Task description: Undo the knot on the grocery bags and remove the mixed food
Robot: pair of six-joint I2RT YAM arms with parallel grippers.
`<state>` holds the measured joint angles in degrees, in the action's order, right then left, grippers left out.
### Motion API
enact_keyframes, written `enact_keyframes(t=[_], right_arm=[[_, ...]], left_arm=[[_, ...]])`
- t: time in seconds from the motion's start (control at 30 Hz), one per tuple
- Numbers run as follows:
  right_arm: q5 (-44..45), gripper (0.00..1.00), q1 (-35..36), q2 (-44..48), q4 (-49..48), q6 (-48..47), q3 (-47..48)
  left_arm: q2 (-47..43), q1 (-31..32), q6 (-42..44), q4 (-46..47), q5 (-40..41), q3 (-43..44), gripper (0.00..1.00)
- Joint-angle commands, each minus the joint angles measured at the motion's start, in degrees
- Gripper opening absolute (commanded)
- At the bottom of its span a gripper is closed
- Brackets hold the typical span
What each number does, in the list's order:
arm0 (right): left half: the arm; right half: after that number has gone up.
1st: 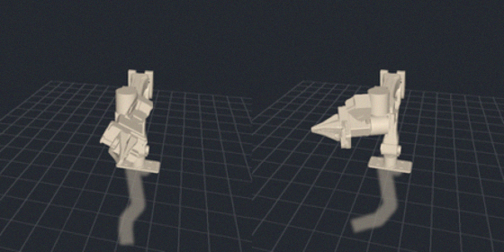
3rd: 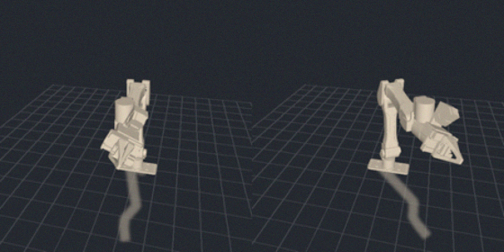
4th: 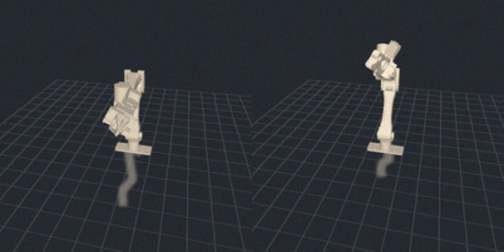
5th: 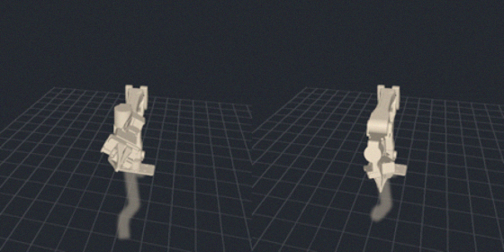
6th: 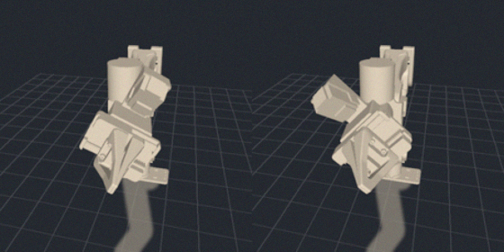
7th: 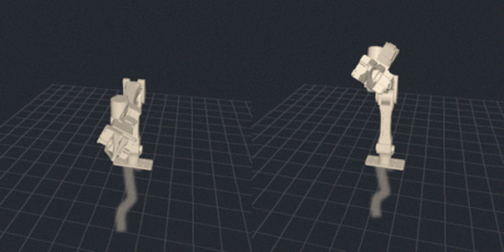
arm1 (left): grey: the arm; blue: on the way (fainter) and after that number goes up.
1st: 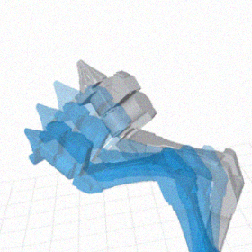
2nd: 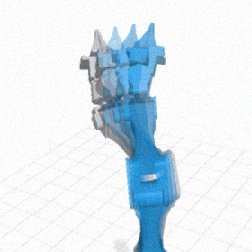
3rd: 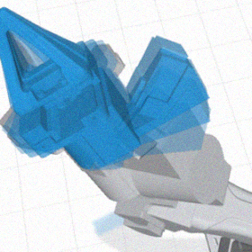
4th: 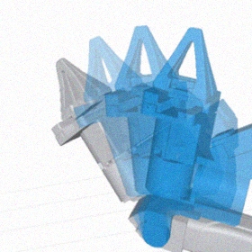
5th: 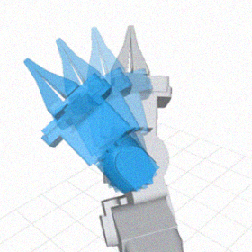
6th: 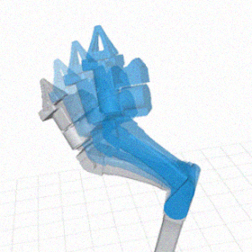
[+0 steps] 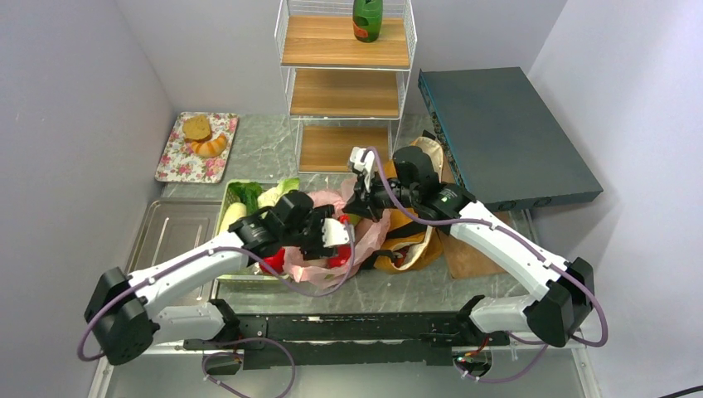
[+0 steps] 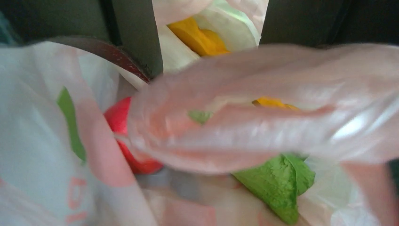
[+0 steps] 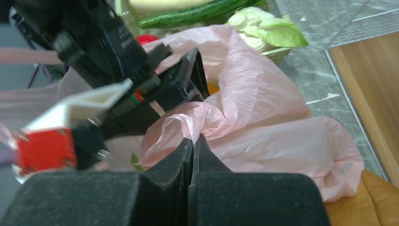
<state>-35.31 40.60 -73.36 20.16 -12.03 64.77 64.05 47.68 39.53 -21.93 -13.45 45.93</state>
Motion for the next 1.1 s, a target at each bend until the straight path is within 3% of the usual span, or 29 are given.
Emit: enact_keyframes(t=[0.0, 0.17, 0.37, 0.47, 0.53, 0.63, 0.77, 1.07], right_arm=[[6.7, 0.0, -0.3, 1.1, -10.6, 9.2, -0.4], [14.1, 0.0, -1.9, 0.1, -16.7, 16.9, -2.1], [15.7, 0.0, -7.2, -4.0, -19.8, 25.3, -0.7], [18.2, 0.0, -8.2, -4.8, -25.0, 30.9, -2.6], [16.9, 0.0, -8.4, -5.8, -25.8, 33.0, -2.5], [14.8, 0.0, -7.9, -7.1, -27.4, 33.9, -2.9], [11.0, 0.0, -6.6, -9.3, -24.2, 28.6, -1.9], [10.6, 0.0, -6.1, -8.0, -22.2, 25.3, -3.9]], left_arm=[[6.0, -0.2, -9.1, 1.0, 4.8, 4.6, 0.71], [13.9, 0.3, -9.6, 1.6, 8.4, 5.1, 0.72], [22.9, 0.3, -11.4, 1.3, 14.7, 7.6, 0.84], [28.1, 0.3, -12.6, -0.7, 16.4, 9.7, 0.85], [30.9, 0.0, -13.6, -2.9, 14.5, 11.3, 0.73], [32.3, -0.9, -15.9, -7.8, 9.6, 14.6, 0.34], [25.5, -2.4, -18.8, -12.5, 2.2, 18.4, 0.01], [15.0, -6.6, -19.3, -22.8, -16.2, 29.6, 0.0]])
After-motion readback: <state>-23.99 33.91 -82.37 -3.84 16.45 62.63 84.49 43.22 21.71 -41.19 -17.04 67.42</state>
